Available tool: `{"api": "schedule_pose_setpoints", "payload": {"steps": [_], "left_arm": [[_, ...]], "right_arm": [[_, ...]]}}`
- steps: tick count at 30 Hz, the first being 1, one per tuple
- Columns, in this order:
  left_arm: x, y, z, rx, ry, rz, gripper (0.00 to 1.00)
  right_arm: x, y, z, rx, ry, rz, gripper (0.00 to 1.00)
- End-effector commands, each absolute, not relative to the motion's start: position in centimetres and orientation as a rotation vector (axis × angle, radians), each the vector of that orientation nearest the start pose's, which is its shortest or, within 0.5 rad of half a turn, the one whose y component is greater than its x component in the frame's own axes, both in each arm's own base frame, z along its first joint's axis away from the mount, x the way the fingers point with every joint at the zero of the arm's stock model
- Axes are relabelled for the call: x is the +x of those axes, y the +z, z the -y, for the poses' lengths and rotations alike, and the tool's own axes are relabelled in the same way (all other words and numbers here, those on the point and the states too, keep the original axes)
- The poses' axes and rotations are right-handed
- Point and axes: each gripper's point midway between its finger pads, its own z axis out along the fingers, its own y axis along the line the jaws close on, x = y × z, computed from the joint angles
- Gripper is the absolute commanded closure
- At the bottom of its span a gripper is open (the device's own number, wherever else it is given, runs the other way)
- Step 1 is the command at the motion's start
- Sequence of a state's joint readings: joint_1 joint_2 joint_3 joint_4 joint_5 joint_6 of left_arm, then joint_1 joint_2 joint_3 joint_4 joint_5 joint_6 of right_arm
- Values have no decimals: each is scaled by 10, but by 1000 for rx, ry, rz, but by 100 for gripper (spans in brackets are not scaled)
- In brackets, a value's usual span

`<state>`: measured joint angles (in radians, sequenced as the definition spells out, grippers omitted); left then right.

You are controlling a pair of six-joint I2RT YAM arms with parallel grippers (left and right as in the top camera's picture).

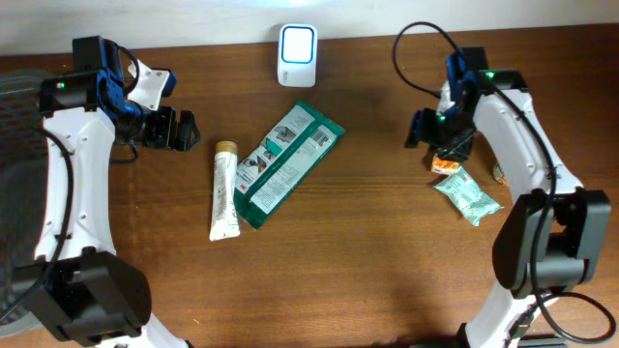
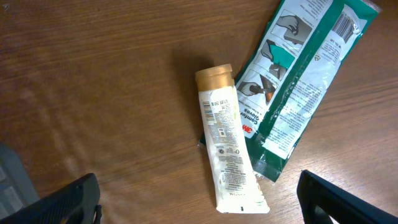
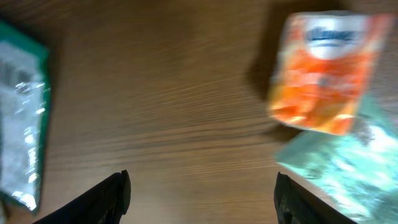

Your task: Scan the item barcode

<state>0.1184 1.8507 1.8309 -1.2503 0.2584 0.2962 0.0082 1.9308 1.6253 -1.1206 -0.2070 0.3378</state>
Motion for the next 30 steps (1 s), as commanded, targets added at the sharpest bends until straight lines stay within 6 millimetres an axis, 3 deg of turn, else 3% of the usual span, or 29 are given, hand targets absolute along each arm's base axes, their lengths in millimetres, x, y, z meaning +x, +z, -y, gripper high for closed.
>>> {"api": "schedule_pose_setpoints", "payload": {"steps": [1,3,7,10,13,14,15,17,20,23,24,27,30], "left_arm": [[413,205,-4,319,-271,-2730,1],[413,205,-4,320,-271,-2730,1],[413,205,-4,319,-271,-2730,1],[413,205,-4,319,-271,-2730,1],[413,205,-4,319,-271,-2730,1],[413,205,-4,320,-271,-2730,1],[413,205,-4,320,-271,-2730,1],[413,205,-4,320,-271,-2730,1],[413,205,-4,319,-271,-2730,1],[413,205,-4,320,-271,-2730,1],[413,205,-4,319,-271,-2730,1],[413,205,-4,320,-271,-2730,1],[413,205,-4,319,-271,-2730,1]], "right_arm": [[405,114,-85,376,484,-2945,30],[400,104,-112,396,506,-2954,30],[383,72,-183,354,708,-2945,31],[394,69,-240,95,822,-2779,37],[417,76,-275,-104,634,-2565,41],[421,82,-298,-293,632,-2463,41],[422,81,-311,-374,632,-2414,41],[430,66,-335,-507,627,-2314,41],[439,44,-343,-529,630,-2281,42],[419,25,-347,-582,674,-2365,46],[408,15,-343,-596,680,-2426,53],[384,-8,-323,-601,625,-2598,53],[376,-8,-304,-565,582,-2712,53]]}}
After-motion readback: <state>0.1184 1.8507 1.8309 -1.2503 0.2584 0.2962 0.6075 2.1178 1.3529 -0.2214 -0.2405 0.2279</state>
